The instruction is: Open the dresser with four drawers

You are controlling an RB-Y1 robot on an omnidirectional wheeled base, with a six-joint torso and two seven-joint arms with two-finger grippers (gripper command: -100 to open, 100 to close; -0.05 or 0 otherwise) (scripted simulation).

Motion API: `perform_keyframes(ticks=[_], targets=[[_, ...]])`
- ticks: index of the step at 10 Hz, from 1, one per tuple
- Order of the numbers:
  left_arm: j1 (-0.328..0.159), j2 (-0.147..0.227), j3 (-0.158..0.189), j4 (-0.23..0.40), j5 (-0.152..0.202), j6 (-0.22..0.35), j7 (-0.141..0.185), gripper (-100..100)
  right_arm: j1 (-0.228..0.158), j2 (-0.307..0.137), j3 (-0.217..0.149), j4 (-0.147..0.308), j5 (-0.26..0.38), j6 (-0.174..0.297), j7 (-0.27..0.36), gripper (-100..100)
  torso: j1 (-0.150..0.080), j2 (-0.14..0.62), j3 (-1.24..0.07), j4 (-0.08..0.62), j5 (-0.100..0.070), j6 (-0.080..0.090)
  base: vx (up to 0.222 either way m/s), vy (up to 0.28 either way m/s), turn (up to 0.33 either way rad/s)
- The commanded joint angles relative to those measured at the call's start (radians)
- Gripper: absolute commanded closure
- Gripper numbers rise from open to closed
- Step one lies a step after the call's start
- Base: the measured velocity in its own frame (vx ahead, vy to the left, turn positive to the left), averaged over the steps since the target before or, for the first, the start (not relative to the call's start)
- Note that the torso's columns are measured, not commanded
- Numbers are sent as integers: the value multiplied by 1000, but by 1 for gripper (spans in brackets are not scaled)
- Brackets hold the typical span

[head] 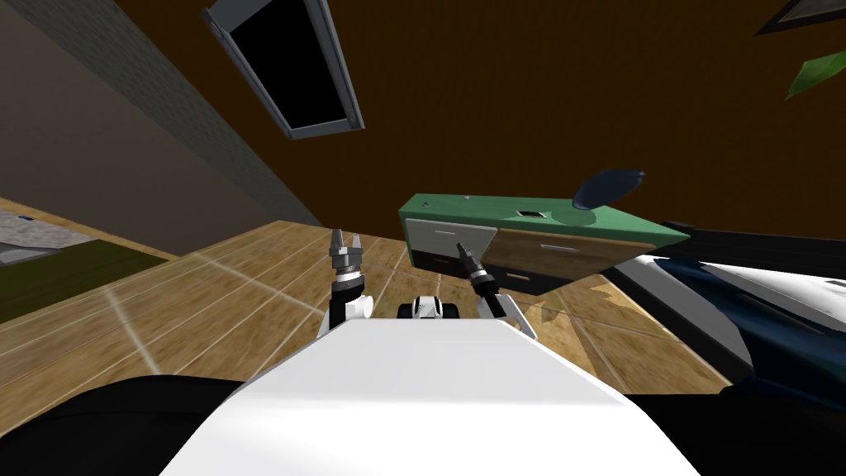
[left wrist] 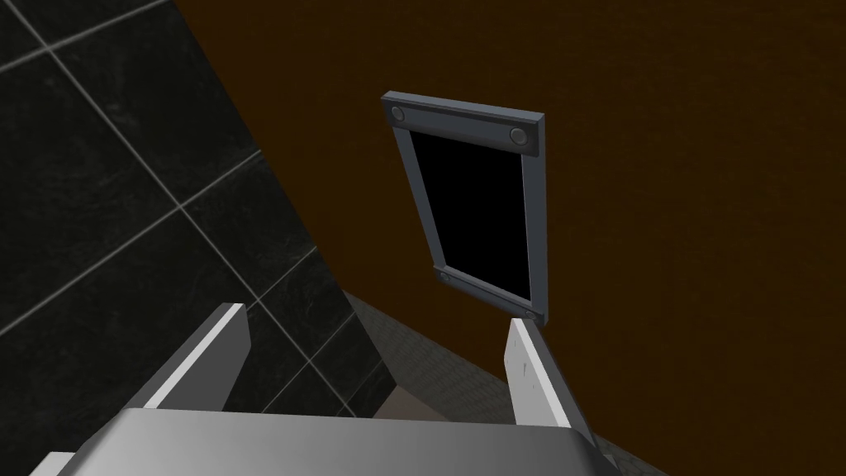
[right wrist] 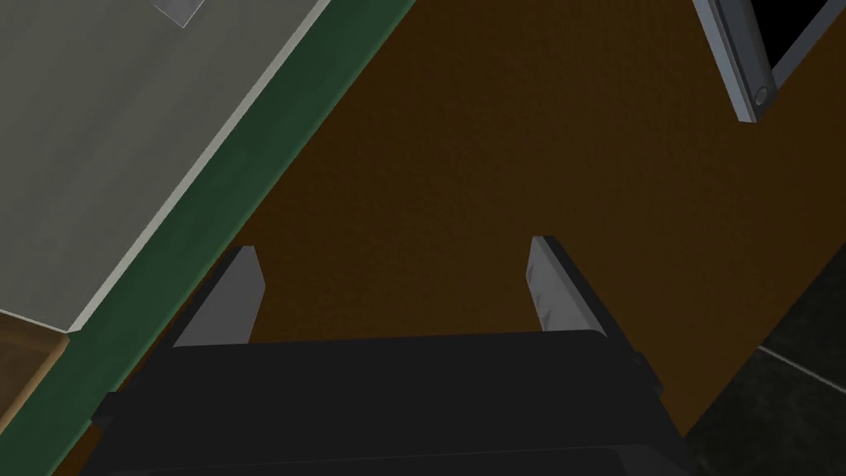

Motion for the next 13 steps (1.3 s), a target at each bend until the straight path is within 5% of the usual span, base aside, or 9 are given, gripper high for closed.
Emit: perform_keyframes(ticks=[1,13], targets=[[0,0,0,0,0,0,0,0,-14,-14,22,34,72,55,18,-100,1,0,0,0,0,0,4,87,-17],[0,0,0,0,0,0,0,0,-101,-81,126,260,418,302,117,-100,1,0,0,0,0,0,8,95,-14]])
